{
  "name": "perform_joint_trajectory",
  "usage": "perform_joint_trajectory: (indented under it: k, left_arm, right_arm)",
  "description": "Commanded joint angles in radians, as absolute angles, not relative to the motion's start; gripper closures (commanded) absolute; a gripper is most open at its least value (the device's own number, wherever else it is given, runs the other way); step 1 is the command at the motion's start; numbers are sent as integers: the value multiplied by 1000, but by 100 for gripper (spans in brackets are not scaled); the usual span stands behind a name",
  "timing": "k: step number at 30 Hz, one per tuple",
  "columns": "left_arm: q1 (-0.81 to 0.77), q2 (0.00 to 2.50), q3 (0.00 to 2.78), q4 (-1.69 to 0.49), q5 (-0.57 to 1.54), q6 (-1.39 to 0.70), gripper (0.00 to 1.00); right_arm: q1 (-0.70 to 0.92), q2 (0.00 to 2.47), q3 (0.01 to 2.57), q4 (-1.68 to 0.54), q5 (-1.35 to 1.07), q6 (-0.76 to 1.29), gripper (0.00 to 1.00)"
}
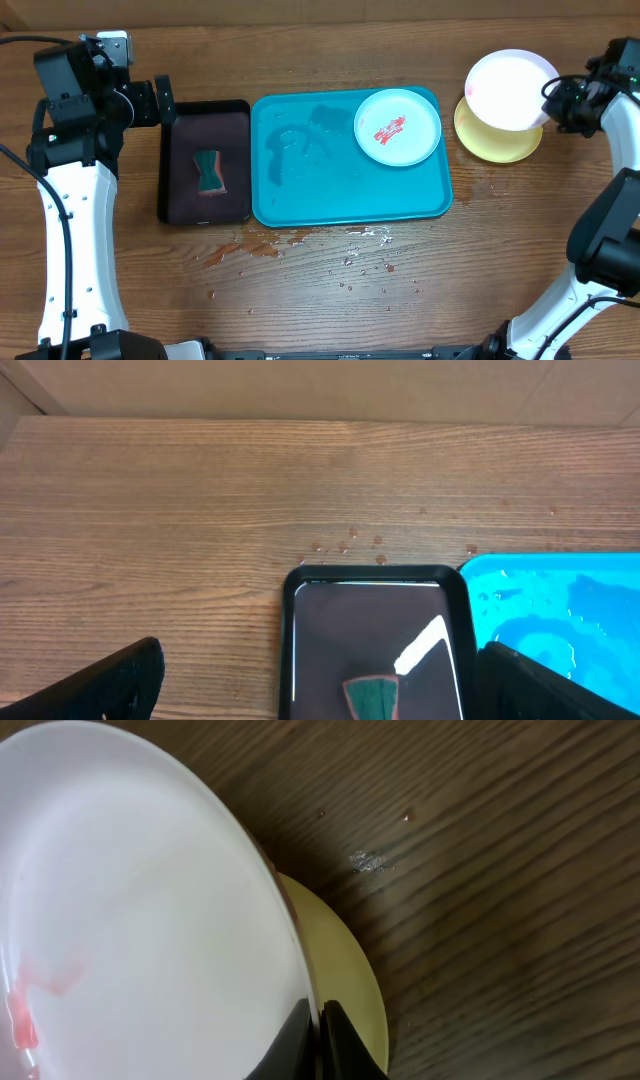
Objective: Clean dirty plates on tray and stack at the side
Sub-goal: 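Carry the white plate right and set it on the yellow plate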
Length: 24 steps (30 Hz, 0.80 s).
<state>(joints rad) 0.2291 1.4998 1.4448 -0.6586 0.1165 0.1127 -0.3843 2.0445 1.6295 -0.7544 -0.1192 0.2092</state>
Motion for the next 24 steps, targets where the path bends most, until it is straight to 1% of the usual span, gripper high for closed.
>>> perform_joint_trajectory:
  k: [1,18,19,20,21,22,24]
  left_arm:
    - [225,1491,1456,-658,112,135,0]
    - [225,1491,1456,-658,112,135,0]
    - [225,1491,1456,-658,112,135,0]
    - [225,1491,1456,-658,112,135,0]
    - [225,1491,1456,-658,112,135,0]
    - [225,1491,1456,-658,112,135,0]
    - [225,1491,1456,-658,112,135,0]
  right_arm:
    - [-382,2033,1599,-726,-105,214,96]
    - [-383,2077,1588,-804,-80,218,96]
    - [-383,2077,1588,-809,-81,218,87]
    - [-383,2077,1588,-812,-81,218,71]
    - [-383,2077,1589,-816,-81,218,67]
    - [-383,2077,1592,-824,-81,218,66]
    - [-383,2076,1610,-853,-84,218,62]
